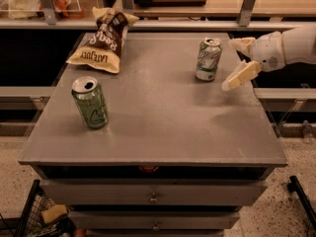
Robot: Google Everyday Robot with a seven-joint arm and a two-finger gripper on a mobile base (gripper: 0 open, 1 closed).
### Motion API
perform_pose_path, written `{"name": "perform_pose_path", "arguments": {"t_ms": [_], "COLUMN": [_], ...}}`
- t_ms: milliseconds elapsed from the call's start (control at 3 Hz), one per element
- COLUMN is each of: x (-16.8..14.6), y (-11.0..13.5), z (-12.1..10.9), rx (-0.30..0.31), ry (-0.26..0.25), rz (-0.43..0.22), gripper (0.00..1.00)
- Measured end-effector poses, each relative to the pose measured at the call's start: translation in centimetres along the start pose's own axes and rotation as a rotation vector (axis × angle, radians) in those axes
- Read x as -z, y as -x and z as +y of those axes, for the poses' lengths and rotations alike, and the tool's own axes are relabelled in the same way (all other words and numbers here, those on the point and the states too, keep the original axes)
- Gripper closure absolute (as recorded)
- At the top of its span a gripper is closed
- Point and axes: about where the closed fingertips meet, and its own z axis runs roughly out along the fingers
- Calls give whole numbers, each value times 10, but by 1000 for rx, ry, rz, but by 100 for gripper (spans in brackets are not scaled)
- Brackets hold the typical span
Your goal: Knock 7up can over
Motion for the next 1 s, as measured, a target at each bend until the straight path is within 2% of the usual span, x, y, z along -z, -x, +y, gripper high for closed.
{"name": "perform_pose_path", "arguments": {"t_ms": [333, 1000], "x": [-15, -38], "y": [1, 6], "z": [-2, -8], "rx": [-24, -118], "ry": [16, -8], "rz": [-42, -159], "gripper": [0, 0]}}
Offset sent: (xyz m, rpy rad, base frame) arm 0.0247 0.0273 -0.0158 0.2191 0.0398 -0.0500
